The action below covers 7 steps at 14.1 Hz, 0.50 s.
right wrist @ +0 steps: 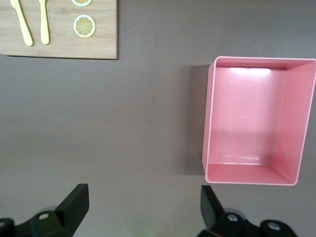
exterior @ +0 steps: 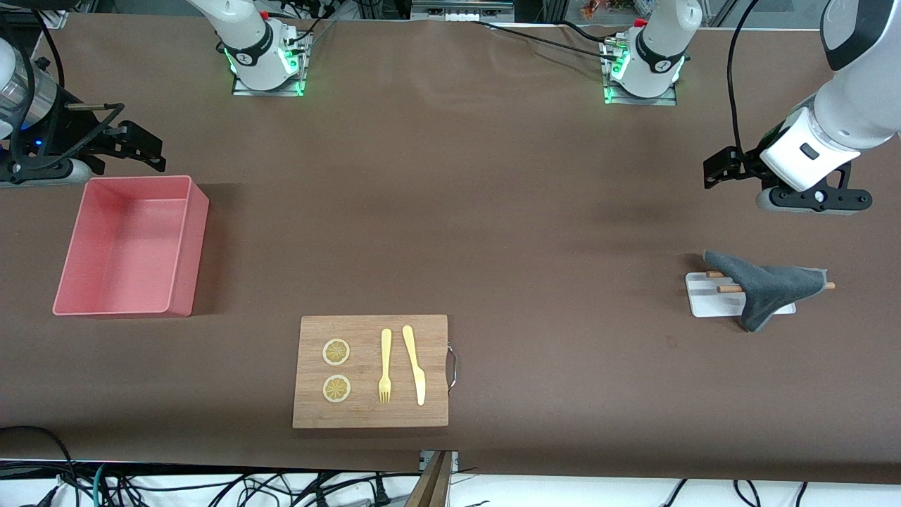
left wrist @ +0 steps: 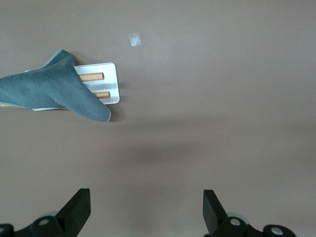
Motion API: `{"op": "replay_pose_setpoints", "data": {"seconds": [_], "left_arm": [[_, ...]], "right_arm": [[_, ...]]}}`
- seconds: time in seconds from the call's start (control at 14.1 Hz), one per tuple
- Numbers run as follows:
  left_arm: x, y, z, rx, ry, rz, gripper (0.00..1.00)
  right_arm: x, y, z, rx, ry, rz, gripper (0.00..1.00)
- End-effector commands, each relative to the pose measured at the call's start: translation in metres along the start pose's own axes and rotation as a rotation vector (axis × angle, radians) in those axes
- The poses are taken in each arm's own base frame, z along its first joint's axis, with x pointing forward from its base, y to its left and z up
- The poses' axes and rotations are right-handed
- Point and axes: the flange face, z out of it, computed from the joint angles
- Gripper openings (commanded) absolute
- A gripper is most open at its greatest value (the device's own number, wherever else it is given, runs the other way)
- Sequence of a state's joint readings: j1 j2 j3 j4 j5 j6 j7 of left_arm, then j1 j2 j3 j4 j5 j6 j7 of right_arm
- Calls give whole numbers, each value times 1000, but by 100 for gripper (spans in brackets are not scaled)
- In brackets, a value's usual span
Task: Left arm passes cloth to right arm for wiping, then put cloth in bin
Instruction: 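Move the left gripper toward the grey cloth on the dowel stand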
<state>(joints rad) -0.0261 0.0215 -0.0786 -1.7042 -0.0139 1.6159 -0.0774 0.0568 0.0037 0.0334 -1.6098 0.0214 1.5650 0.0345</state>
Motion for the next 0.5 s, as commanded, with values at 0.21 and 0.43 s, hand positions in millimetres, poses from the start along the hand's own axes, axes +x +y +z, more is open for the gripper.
{"op": "replay_pose_setpoints", "data": {"seconds": [0.21,0.43], "left_arm": [[9,-2,-7,-11,11,17,100],[8,-1,-7,-14,12,14,100]], "right_arm": [[-13,-8,-2,11,-18,-9,100],[-13,-7,0,11,-23,-9,100]]}}
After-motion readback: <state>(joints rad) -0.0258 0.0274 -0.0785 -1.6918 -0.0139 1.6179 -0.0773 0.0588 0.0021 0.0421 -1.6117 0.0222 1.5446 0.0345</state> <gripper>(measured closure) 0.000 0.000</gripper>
